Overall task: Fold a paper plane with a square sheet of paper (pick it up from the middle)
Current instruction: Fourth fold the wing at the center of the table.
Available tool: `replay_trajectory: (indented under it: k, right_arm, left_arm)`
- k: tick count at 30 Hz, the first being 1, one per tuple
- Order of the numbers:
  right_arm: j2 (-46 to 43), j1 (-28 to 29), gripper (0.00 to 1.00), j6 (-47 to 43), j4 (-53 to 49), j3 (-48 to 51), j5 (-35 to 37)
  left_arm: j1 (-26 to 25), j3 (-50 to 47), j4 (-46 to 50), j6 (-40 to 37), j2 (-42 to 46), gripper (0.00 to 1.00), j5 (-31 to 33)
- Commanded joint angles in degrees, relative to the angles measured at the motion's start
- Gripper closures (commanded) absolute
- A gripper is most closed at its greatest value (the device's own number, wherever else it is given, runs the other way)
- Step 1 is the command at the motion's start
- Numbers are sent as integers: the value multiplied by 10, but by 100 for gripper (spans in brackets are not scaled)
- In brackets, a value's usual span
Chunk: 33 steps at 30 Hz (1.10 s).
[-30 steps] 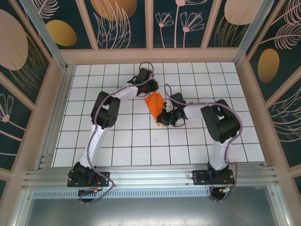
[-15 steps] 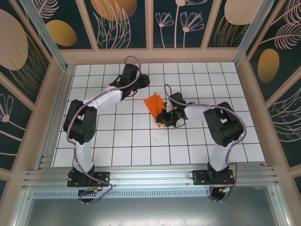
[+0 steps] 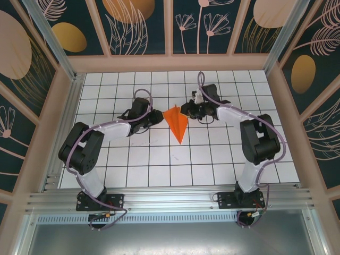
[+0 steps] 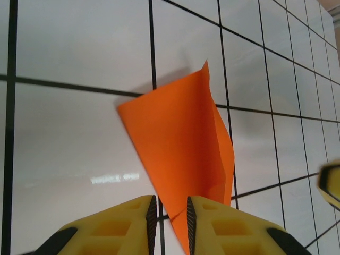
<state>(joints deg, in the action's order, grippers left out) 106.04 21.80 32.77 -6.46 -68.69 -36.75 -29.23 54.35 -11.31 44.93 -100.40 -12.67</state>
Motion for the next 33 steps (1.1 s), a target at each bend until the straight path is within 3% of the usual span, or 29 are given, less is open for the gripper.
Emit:
replay_trajectory:
  k: [1,14,23,28,33]
  right_arm:
    - [55,14,84,-38,-25,-50,-31]
    - [182,35,86,-38,-58,-136,-32]
    - [202,34,98,-4,-43,-140,-23]
    - [206,34,98,5,-42,-140,-15]
    - [205,35,98,16,-32,-137,-13]
  left_arm:
    - [-13,-23,-53,36,36,76,-13]
    - [-53,-43,-113,76,0,79,-41]
    - [-72,-24,-167,98,-70,95,-84]
    - [-91,-34,-230,134,-95,96,-110]
    - [-106,-20,-216,136,-120,94,-110]
